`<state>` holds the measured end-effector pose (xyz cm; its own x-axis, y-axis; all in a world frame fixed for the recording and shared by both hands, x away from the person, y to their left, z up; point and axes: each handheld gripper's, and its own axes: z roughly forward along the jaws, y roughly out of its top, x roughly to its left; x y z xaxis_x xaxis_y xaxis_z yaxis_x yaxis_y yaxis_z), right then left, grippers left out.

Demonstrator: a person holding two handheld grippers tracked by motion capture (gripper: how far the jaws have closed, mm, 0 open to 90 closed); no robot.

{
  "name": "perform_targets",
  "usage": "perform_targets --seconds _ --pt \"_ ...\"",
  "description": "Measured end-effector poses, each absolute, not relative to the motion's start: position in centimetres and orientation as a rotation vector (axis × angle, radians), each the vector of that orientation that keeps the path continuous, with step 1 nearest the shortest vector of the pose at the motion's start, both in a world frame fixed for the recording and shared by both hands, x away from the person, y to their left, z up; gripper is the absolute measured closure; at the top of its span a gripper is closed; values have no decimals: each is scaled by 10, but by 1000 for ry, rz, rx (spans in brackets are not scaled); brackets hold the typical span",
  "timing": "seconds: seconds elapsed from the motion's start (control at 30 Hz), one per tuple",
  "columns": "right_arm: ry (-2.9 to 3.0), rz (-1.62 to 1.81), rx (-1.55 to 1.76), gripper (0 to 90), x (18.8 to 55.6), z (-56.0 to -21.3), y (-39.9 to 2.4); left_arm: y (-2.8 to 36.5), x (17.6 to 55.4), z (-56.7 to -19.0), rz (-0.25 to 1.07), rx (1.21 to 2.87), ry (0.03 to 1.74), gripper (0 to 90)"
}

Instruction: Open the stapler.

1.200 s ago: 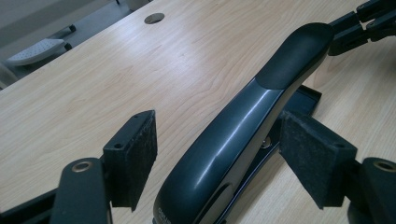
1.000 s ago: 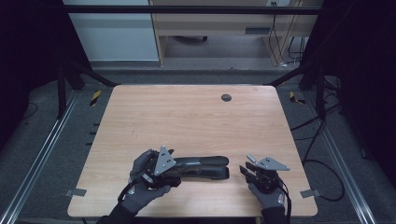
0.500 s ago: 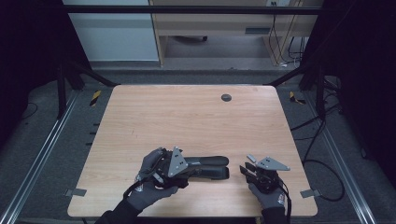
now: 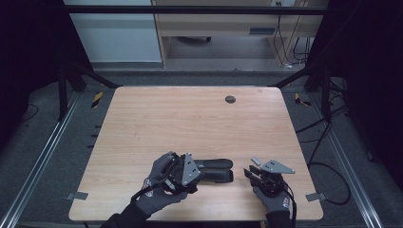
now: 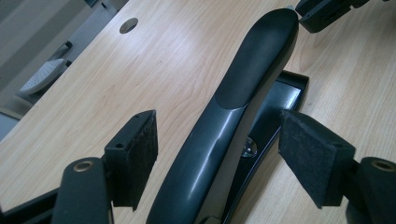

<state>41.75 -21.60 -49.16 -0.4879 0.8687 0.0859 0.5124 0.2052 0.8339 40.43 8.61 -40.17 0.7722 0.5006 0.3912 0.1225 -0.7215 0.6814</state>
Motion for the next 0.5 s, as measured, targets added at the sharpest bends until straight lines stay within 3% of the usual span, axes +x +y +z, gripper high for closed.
perform_targets --seconds 0.5 --pt "2083 1206 1291 698 417 -492 -216 66 398 -411 899 2320 409 284"
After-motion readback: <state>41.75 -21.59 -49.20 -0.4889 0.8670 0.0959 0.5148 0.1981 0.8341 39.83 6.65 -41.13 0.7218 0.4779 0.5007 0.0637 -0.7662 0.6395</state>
